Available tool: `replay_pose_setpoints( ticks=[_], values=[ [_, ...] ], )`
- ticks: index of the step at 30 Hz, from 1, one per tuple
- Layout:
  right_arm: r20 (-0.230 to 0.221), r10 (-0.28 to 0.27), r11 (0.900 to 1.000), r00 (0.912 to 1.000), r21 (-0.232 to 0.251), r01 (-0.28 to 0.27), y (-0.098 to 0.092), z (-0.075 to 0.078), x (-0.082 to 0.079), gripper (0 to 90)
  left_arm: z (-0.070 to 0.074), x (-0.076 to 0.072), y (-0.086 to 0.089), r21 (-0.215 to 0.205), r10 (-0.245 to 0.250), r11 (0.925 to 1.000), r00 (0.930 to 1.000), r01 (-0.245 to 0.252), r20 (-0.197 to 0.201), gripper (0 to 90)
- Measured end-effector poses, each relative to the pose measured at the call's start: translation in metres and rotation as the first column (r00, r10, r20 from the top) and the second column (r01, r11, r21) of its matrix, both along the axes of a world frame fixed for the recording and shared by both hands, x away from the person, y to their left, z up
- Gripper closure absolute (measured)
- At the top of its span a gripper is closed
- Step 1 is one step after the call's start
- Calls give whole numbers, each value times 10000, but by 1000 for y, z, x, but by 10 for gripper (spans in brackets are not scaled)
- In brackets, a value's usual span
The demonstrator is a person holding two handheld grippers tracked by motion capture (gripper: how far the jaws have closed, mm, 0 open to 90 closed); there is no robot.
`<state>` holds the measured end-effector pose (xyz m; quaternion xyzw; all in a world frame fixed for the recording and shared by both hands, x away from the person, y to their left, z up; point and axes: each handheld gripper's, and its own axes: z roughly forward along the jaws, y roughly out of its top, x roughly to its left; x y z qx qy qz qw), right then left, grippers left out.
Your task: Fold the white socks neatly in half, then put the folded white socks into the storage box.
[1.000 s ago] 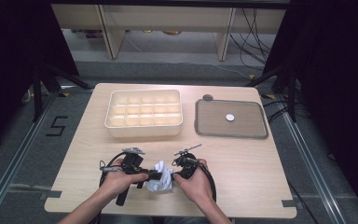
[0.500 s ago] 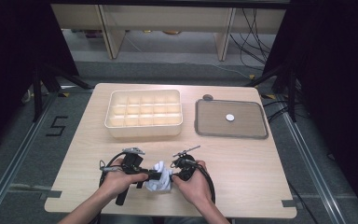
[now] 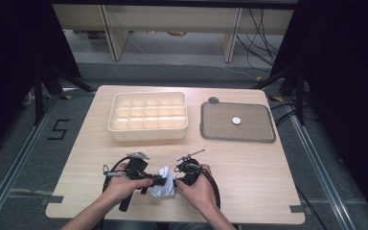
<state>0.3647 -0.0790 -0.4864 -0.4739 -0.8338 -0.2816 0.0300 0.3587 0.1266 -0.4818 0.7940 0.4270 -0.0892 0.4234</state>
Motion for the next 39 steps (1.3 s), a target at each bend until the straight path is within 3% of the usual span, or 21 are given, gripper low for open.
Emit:
replay_pose_setpoints(
  ticks=[2, 4, 5, 7, 9, 11, 21, 22, 23, 24, 27, 28, 33, 35, 36, 37, 39],
  values=[
    [8, -17, 10000, 10000, -1, 17, 0, 0, 0, 853, -1, 0, 0, 37, -66, 10000, 10000, 66, -5, 806],
    [-372, -467, 9989, 9982, -116, 463, 3, 2, -3, 852, -2, 0, -1, 49, -107, 9999, 9999, 107, -9, 804],
    [-331, -446, 9990, 9985, -106, 443, 3, 1, -2, 852, -2, 0, -1, 199, -65, 9998, 10000, 64, 42, 803],
    [-413, -530, 9986, 9977, -40, 529, 3, 1, -3, 851, -3, 1, -3, 54, -199, 9998, 9998, 199, -22, 804],
    [-257, -257, 9997, 9993, 36, 258, 1, 1, -2, 850, -2, 0, -5, 407, -103, 9991, 9999, 102, 5, 804],
    [-354, -313, 9995, 9989, 57, 315, 1, 2, -3, 850, -4, 1, -6, 109, -237, 9997, 9997, 237, 4, 803],
    [-209, -170, 9998, 9996, 106, 172, 1, 1, -2, 847, -5, 1, -7, 214, -265, 9994, 9996, 266, -65, 794],
    [-361, -326, 9995, 9988, 49, 328, 1, 2, -2, 845, -5, 0, -8, 255, -126, 9996, 9999, 125, 13, 795],
    [-230, -200, 9997, 9995, 124, 202, 0, 1, -2, 843, -3, 0, -8, 525, -186, 9984, 9998, 187, -26, 794],
    [-273, -228, 9996, 9994, 153, 233, 0, 2, -2, 840, -5, 1, -8, 228, -298, 9993, 9996, 299, -24, 793],
    [-437, -361, 9993, 9984, 110, 367, -1, 5, -2, 836, -5, 1, -9, 311, -313, 9990, 9995, 314, -39, 791],
    [-396, -345, 9993, 9986, 152, 351, -1, 5, -1, 836, -3, 1, -9, 564, -249, 9981, 9997, 250, -12, 791],
    [-271, -148, 9997, 9995, 182, 153, -1, 3, -1, 835, -5, 0, -10, 559, -216, 9982, 9998, 216, -18, 790],
    [-421, -306, 9993, 9986, 222, 316, -2, 4, 0, 827, -5, 0, -9, 563, -232, 9981, 9997, 233, -19, 790],
    [-46, -67, 9996, 10000, 281, 68, -4, 4, 2, 821, -4, 0, -9, 566, -248, 9981, 9997, 249, -20, 791],
    [-330, -494, 9980, 9982, 384, 506, -4, 10, 2, 814, -4, 0, -9, 591, -261, 9979, 9997, 261, -14, 790],
    [-113, -674, 9965, 9977, 498, 679, -7, 16, 4, 807, -6, 1, -10, 351, -404, 9986, 9992, 404, -3, 790]
  ],
)
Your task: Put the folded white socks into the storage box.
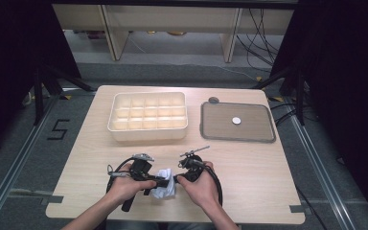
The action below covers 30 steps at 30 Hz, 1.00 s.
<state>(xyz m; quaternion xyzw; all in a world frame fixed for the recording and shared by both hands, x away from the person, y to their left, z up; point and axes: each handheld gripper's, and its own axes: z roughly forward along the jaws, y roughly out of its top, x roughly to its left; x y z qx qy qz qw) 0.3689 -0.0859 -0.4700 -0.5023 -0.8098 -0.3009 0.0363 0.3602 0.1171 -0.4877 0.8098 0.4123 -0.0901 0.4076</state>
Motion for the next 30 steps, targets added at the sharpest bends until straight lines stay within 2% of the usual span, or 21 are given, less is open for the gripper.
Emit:
replay_pose_setpoints(
  ticks=[4, 7, 8, 10, 11, 13, 14, 17, 19, 20, 21, 23, 24, 25, 26, 27, 30],
  values=[
    [314, -31, 9996, 9995, 275, 22, 0, 12, 9, 786, 1, 0, -1, 318, 43, 9995, 10000, -44, 15, 791],
    [161, 71, 9988, 9998, 475, -78, 5, 15, 15, 762, 1, 0, -1, 313, 12, 9995, 10000, -13, 39, 790],
    [177, 87, 9988, 9998, 475, -96, 6, 15, 16, 752, 0, 0, -1, 117, -118, 9999, 9999, 117, 44, 791],
    [15, 65, 9985, 10000, 547, -66, 9, 16, 17, 732, 0, -1, -3, 195, 53, 9998, 9998, -56, 168, 790],
    [31, 92, 9981, 10000, 606, -94, 9, 15, 18, 724, 2, -1, -2, 446, -5, 9990, 10000, 1, 97, 790],
    [24, 118, 9972, 9999, 733, -119, 10, 14, 19, 718, 0, -1, -4, 241, -65, 9997, 9999, 61, 148, 790],
    [21, 145, 9972, 9999, 730, -146, 11, 13, 19, 715, 2, -1, -3, 477, -115, 9988, 9997, 106, 196, 790],
    [-74, 164, 9976, 9998, 679, -158, 12, 11, 20, 723, 2, -2, -4, 550, -134, 9984, 9996, 120, 251, 787],
    [-175, 258, 9978, 9995, 609, -247, 15, 7, 20, 763, 2, -3, -4, 554, -161, 9984, 9995, 145, 283, 779],
    [-364, 181, 9984, 9992, 536, -161, 15, 7, 20, 782, 1, -3, -4, 454, -201, 9988, 9992, 186, 332, 773],
    [-306, 295, 9977, 9991, 615, -275, 16, 6, 21, 802, 2, -3, -4, 514, -224, 9985, 9992, 208, 319, 762],
    [-314, 462, 9966, 9984, 699, -440, 14, 3, 22, 824, 3, -4, -3, 363, -152, 9992, 9992, 139, 359, 728],
    [-448, 202, 9988, 9988, 453, -182, 14, 3, 22, 829, 5, -5, -3, 387, -176, 9991, 9992, 162, 353, 701],
    [-255, 372, 9975, 9990, 614, -356, 13, 3, 22, 831, 6, -6, -2, 160, -159, 9998, 9991, 153, 398, 671],
    [-331, 252, 9981, 9991, 571, -233, 13, 3, 21, 831, 9, -6, 0, -209, -153, 9997, 9993, 160, 336, 643],
    [-331, 267, 9980, 9991, 584, -248, 13, 3, 21, 831, 14, -7, 3, -443, -8, 9990, 9990, 27, 445, 626],
    [-162, 434, 9974, 9989, 584, -424, 11, 1, 21, 830, 28, -10, 13, -1055, 380, 9939, 9973, -312, 629, 597]
  ],
)
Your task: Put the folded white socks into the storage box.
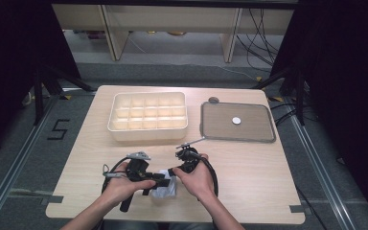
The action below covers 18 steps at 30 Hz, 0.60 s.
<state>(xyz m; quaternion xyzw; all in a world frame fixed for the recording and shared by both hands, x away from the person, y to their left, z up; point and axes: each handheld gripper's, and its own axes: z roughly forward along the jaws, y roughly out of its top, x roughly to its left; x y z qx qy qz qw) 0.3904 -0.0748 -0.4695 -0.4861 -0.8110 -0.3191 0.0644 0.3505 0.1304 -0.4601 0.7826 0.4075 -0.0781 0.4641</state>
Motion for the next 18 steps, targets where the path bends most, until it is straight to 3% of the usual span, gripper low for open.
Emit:
replay_pose_setpoints(
  ticks=[2, 4, 6, 7, 11, 14, 15, 18],
  values=[
    [-30, -117, 9999, 9999, -72, 117, 0, 1, -1, 829, 7, -1, 8, -306, 377, 9988, 9990, -370, 223, 609],
    [-1, -97, 9999, 10000, -61, 97, 0, 0, -2, 828, 8, 0, 12, -287, 451, 9986, 9982, -439, 406, 678],
    [11, -106, 9999, 9999, -59, 106, 0, 0, -2, 828, 3, -3, 10, 52, 242, 9997, 9991, -244, 341, 752],
    [-23, -114, 9999, 9999, -39, 114, 0, 0, -3, 829, -2, -4, 7, 83, -113, 9999, 9997, 111, 199, 772],
    [-35, -89, 9999, 10000, -86, 88, 0, -1, -3, 832, -18, -10, -8, 338, -827, 9960, 9964, 832, -169, 805],
    [2, -10, 9999, 10000, -142, 10, -2, -2, -2, 833, -25, -11, -16, 595, -766, 9952, 9969, 776, -179, 812],
    [33, 18, 9999, 10000, -99, -18, -2, -3, -2, 834, -27, -9, -17, 485, -922, 9944, 9952, 937, -330, 814],
    [-37, -45, 9999, 10000, -100, 45, -2, -4, -2, 835, -32, -9, -20, 742, -844, 9935, 9962, 858, -225, 827]
  ],
)
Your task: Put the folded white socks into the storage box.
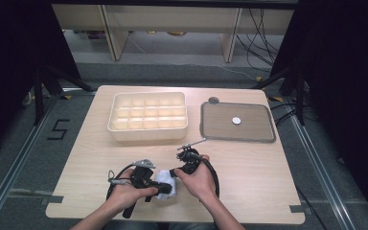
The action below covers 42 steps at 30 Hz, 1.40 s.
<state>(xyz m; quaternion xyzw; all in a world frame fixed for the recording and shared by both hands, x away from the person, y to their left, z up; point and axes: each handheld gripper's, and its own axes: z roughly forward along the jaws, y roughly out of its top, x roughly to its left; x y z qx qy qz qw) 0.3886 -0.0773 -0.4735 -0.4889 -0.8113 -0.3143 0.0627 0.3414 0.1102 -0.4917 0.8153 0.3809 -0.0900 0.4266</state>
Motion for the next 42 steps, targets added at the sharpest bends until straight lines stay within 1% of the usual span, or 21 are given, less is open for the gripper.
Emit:
replay_pose_setpoints(
  ticks=[1, 2, 3, 4, 7, 8, 9, 10, 11, 14, 15, 18, 19, 20, 21, 22, 28, 30, 34, 38, 42],
  values=[
    [-3, 19, 10000, 10000, 0, -19, 0, -1, 0, 836, 0, 0, -1, 202, -10, 9998, 10000, 9, 21, 832],
    [96, 85, 10000, 9999, 14, -85, -1, -2, 1, 837, -1, 0, -1, -15, -95, 10000, 9999, 95, -57, 834],
    [-8, 19, 10000, 10000, -27, -19, 0, -1, 0, 837, 0, -1, -2, 223, 81, 9997, 10000, -81, 17, 837],
    [151, 112, 9999, 9998, -21, -112, -1, -2, 1, 837, -1, 0, -2, 224, 26, 9997, 10000, -27, 65, 842],
    [57, 38, 9999, 10000, -123, -37, 0, -2, 0, 839, -2, 0, -3, 251, -28, 9997, 9999, 24, 139, 858],
    [-15, 16, 10000, 10000, -93, -16, 1, -2, 0, 840, 0, 0, -3, 634, -20, 9980, 9999, 9, 170, 864],
    [-34, -12, 9999, 10000, -111, 11, 1, -3, 0, 840, -3, 0, -4, 368, -4, 9993, 9997, -5, 233, 868],
    [-62, -27, 9999, 10000, -125, 26, 1, -3, 0, 841, -3, 1, -4, 360, -148, 9993, 9997, 140, 197, 873],
    [140, 106, 9998, 9998, -159, -104, 0, -5, 1, 843, -3, 0, -5, 367, -68, 9993, 9996, 59, 260, 876],
    [33, 60, 9998, 10000, -186, -59, 1, -6, 0, 845, -2, 0, -6, 592, -231, 9980, 9990, 208, 379, 885],
    [29, 47, 9998, 10000, -196, -46, 1, -6, 0, 845, -2, -1, -7, 579, -115, 9983, 9992, 92, 395, 887],
    [256, 271, 9995, 9993, -184, -266, 1, -8, 2, 846, -2, -1, -9, 782, -237, 9967, 9984, 197, 508, 890],
    [250, 257, 9995, 9994, -169, -253, 1, -8, 2, 847, -2, -1, -10, 783, -240, 9967, 9984, 199, 521, 890],
    [13, 73, 9997, 10000, -225, -73, 1, -7, 1, 847, -2, -1, -10, 816, -364, 9962, 9980, 321, 511, 891],
    [-233, -66, 9999, 9997, -130, 63, 2, -7, 0, 847, -2, -1, -11, 825, -328, 9962, 9980, 283, 540, 891],
    [150, 194, 9997, 9997, -160, -192, 0, -9, 3, 848, -2, -2, -11, 842, -322, 9961, 9981, 277, 523, 891],
    [114, 200, 9995, 9997, -252, -197, 1, -10, 2, 850, -3, -2, -12, 873, -381, 9956, 9981, 338, 489, 892],
    [-104, 79, 9997, 9999, -228, -82, 2, -10, 1, 851, -4, -1, -12, 872, -400, 9956, 9980, 356, 493, 892],
    [-43, 110, 9996, 9999, -249, -111, 2, -11, 1, 851, -4, -1, -12, 829, -390, 9959, 9980, 348, 499, 892],
    [235, 173, 9992, 9996, -368, -164, 2, -11, 0, 852, -5, -2, -13, 864, -462, 9954, 9974, 412, 561, 892],
    [189, 181, 9992, 9997, -350, -174, 3, -11, -1, 851, -5, -3, -13, 803, -457, 9959, 9971, 407, 615, 891]
  ],
)
